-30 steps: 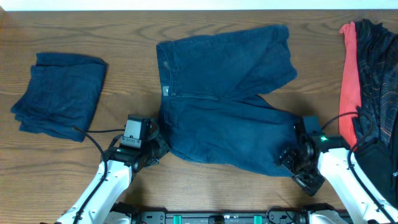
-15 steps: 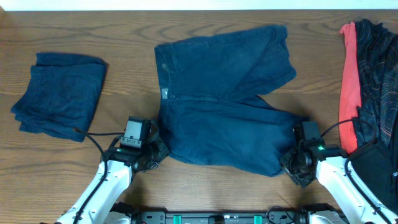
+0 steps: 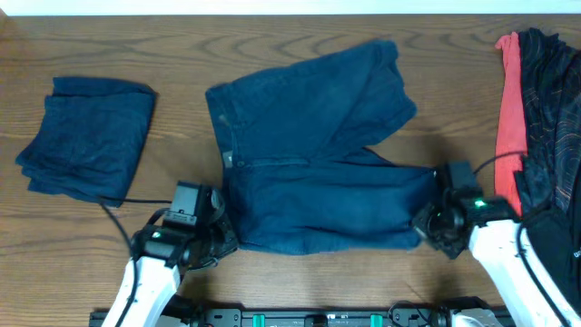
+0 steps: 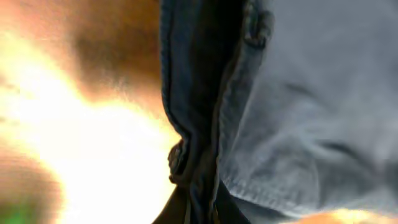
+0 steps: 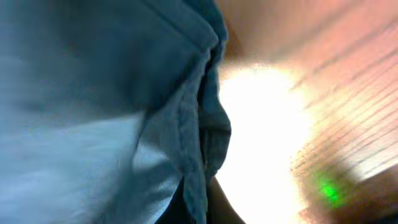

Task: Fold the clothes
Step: 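Lift the bottom edges with both grippers and fold them upward over the top half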

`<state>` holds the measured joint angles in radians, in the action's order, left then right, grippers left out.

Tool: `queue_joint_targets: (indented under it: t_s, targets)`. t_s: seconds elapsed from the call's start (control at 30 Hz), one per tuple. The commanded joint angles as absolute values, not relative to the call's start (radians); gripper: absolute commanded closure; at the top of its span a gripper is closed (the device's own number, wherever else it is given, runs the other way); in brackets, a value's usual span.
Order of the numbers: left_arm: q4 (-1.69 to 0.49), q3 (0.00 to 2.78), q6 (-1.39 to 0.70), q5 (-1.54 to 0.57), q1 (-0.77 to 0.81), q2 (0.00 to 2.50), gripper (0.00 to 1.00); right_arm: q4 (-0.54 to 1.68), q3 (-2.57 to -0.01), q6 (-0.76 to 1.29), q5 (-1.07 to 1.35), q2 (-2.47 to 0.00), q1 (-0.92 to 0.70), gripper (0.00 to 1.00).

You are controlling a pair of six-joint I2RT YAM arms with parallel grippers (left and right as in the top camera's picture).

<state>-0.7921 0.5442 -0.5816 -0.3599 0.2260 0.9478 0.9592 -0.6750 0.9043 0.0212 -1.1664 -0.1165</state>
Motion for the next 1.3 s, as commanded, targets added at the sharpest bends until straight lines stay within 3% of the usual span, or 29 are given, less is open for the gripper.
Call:
queue_joint_targets:
  t_s: [0.0, 0.2, 0.43, 0.83, 1.27]
  targets:
    - [-0.874, 0.613, -0.49, -0.352, 0.228, 0.875, 0.94, 1.031, -0.801, 0.831, -0.097, -1.112, -0.123, 0.99]
    - [-1.037, 0.685, -0.491, -0.352, 0.228, 0.736, 0.94, 1.158, -1.024, 0.748, -0.177, -1.054, -0.123, 0.99]
    - [-1.168, 0.811, -0.491, -0.347, 0.228, 0.614, 0.94, 1.109, -1.182, 0.583, -0.172, -1.049, -0.123, 0.99]
    - [-0.923, 0.802, -0.642, 0.037, 0.227, 0.694, 0.94, 0.754, -1.217, 0.347, 0.01, -1.275, -0.129, 0.99]
    - [-0.547, 0.802, -0.717, 0.26, 0.175, 1.15, 0.94, 0.389, -1.216, 0.29, 0.023, -1.574, -0.176, 0.99]
